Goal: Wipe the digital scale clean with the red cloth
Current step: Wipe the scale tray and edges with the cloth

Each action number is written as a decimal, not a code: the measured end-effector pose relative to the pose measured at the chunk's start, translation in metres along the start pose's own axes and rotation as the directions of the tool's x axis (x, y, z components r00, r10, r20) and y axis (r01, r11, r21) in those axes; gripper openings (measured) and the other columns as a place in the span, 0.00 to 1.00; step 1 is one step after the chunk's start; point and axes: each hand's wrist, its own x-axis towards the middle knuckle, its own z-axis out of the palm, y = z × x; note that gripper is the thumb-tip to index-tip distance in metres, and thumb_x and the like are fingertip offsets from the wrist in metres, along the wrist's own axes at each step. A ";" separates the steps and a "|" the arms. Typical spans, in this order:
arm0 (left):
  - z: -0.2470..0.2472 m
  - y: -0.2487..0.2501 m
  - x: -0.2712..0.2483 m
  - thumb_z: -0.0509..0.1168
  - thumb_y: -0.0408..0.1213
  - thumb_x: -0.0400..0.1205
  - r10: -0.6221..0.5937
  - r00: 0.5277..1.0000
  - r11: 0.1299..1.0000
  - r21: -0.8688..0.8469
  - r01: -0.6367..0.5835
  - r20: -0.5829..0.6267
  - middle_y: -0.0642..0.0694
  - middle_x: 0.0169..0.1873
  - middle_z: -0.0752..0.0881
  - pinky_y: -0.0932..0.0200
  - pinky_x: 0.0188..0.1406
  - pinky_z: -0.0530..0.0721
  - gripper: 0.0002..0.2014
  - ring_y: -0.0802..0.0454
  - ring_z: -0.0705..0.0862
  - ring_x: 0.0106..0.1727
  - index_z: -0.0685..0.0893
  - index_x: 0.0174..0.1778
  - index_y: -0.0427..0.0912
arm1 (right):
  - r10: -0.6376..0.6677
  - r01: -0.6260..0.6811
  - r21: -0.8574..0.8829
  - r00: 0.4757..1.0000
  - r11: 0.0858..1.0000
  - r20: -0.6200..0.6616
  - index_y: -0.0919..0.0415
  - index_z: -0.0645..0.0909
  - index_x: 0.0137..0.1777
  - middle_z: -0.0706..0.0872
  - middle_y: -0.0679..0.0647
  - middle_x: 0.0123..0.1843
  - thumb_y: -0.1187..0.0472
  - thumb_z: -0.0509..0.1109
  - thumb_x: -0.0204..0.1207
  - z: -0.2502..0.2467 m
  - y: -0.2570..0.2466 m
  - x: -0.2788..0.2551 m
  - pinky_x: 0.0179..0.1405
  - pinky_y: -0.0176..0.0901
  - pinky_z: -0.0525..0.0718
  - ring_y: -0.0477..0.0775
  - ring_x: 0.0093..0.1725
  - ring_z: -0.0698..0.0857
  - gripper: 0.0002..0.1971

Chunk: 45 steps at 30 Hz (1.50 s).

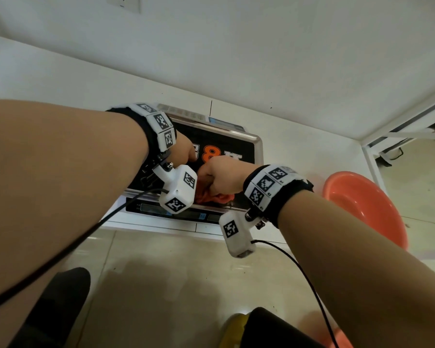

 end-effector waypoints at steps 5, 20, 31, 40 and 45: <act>-0.001 0.003 -0.002 0.49 0.30 0.87 -0.018 1.000 1.000 -0.015 0.018 0.008 0.46 0.78 0.69 0.66 0.61 0.73 0.27 0.49 0.74 0.73 0.59 0.83 0.48 | 0.031 -0.028 -0.035 0.996 0.999 0.079 0.60 0.86 0.65 0.89 0.52 0.52 0.63 0.71 0.81 0.000 -0.005 -0.004 0.33 0.31 0.80 0.48 0.45 0.85 0.14; 0.001 -0.002 0.007 0.49 0.29 0.87 -0.030 0.998 0.990 -0.137 0.037 0.053 0.46 0.80 0.67 0.62 0.64 0.72 0.25 0.50 0.74 0.72 0.63 0.82 0.44 | 0.280 -0.187 0.374 0.936 0.909 -0.213 0.58 0.79 0.69 0.87 0.50 0.56 0.72 0.69 0.77 -0.015 0.053 -0.036 0.53 0.48 0.88 0.49 0.55 0.87 0.21; 0.002 -0.001 0.004 0.50 0.29 0.86 -0.060 0.996 0.988 -0.140 0.068 0.061 0.45 0.81 0.64 0.60 0.69 0.71 0.26 0.49 0.73 0.73 0.60 0.83 0.47 | 0.335 -0.091 0.478 0.826 0.874 -0.454 0.53 0.69 0.68 0.86 0.58 0.57 0.61 0.75 0.78 -0.004 0.083 -0.021 0.49 0.51 0.86 0.58 0.51 0.87 0.23; 0.002 -0.002 0.006 0.50 0.29 0.86 -0.021 0.999 0.997 -0.076 0.024 0.030 0.45 0.81 0.64 0.62 0.70 0.72 0.27 0.47 0.70 0.77 0.59 0.83 0.47 | 0.415 -0.101 0.524 0.741 0.846 -0.528 0.53 0.82 0.54 0.85 0.52 0.53 0.59 0.75 0.76 -0.008 0.098 -0.019 0.51 0.46 0.82 0.55 0.52 0.85 0.09; 0.002 -0.001 0.004 0.50 0.29 0.87 -0.009 1.000 0.997 -0.080 0.011 0.026 0.45 0.78 0.69 0.67 0.54 0.78 0.26 0.47 0.75 0.73 0.60 0.83 0.46 | 0.419 -0.072 0.562 0.744 0.824 -0.520 0.52 0.83 0.54 0.86 0.52 0.55 0.54 0.75 0.76 -0.011 0.101 -0.022 0.52 0.51 0.85 0.55 0.51 0.85 0.09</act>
